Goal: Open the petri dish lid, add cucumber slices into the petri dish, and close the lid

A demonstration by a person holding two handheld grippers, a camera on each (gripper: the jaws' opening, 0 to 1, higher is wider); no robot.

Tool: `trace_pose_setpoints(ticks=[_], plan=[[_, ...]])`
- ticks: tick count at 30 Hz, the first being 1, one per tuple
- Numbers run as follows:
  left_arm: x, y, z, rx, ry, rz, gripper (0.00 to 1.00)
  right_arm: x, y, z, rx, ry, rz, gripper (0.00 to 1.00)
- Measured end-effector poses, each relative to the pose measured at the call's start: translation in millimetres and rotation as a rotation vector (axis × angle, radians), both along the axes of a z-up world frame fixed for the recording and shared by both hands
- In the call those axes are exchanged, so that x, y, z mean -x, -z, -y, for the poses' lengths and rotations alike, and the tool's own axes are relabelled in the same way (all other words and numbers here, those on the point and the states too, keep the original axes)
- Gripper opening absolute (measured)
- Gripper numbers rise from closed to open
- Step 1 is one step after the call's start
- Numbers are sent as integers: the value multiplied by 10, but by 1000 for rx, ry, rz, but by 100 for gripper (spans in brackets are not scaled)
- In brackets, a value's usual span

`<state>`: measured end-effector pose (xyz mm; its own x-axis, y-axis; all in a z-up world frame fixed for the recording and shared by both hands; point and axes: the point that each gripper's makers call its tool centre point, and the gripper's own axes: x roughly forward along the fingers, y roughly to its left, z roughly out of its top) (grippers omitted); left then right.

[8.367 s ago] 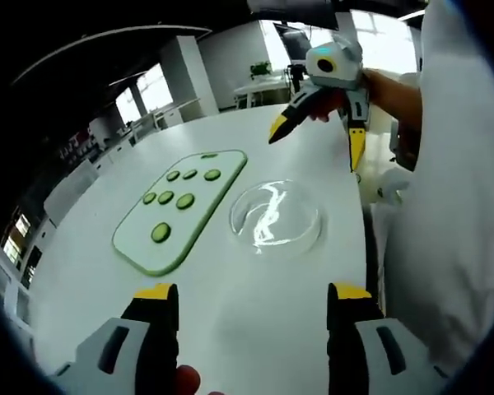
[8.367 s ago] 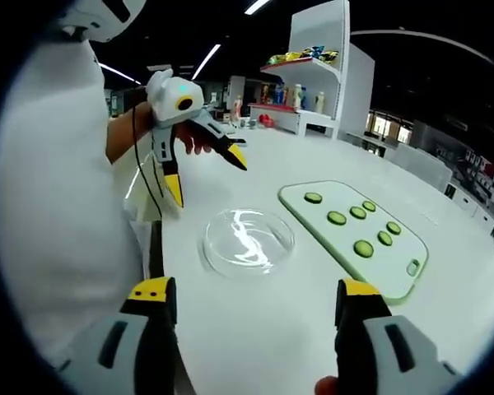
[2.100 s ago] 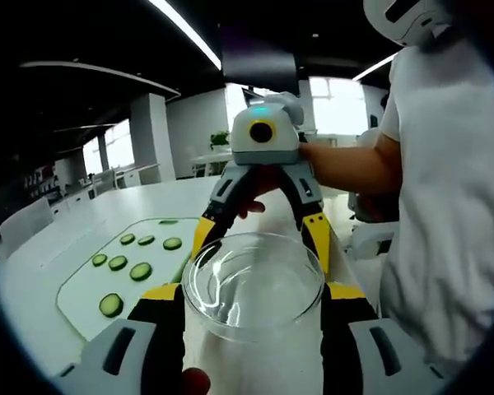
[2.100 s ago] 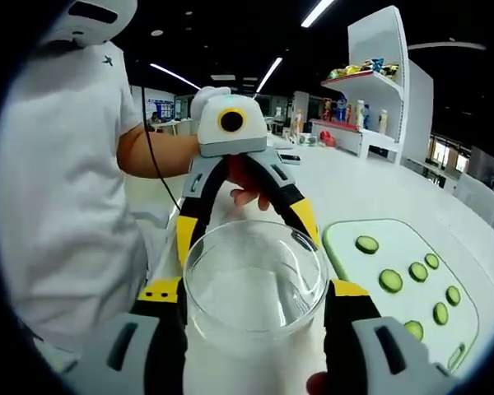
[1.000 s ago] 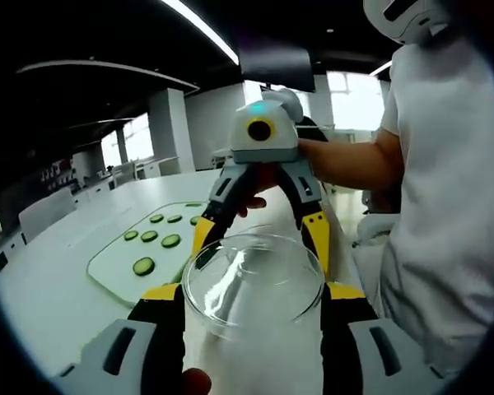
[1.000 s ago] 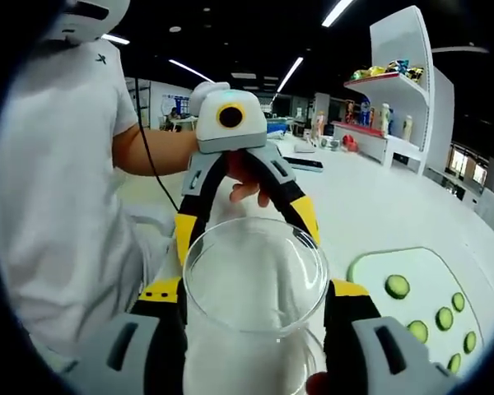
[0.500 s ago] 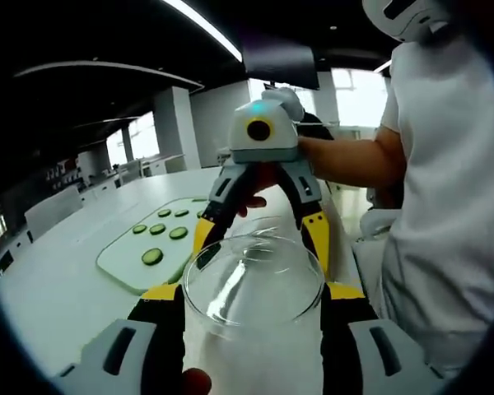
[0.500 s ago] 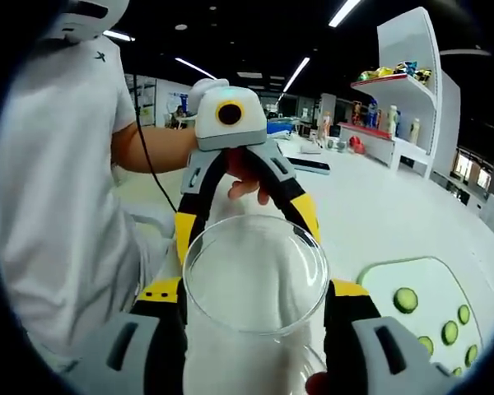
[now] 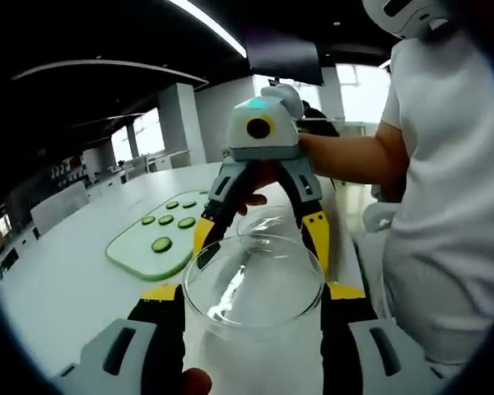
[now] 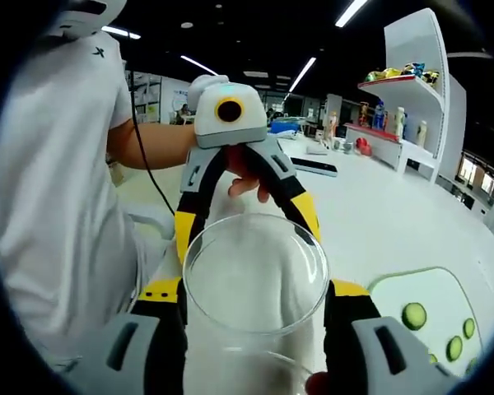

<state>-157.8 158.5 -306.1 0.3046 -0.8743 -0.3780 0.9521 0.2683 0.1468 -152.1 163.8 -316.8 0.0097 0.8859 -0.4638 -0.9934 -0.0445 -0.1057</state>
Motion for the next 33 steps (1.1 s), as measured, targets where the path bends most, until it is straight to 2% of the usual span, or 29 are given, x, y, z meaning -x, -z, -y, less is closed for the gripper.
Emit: trace_pose_setpoints(ticks=[11,20,33], plan=[[2,56,-76,4,-16,-25,65,-6,42,-57,9,-13,-13,66],[4,66,-27,-3,-12,-31,65,-26,71,-49,29,-6,-24,66],[5,183,-65,-40,-4,-59,65,-22,154,-93,52,2,-27,66]])
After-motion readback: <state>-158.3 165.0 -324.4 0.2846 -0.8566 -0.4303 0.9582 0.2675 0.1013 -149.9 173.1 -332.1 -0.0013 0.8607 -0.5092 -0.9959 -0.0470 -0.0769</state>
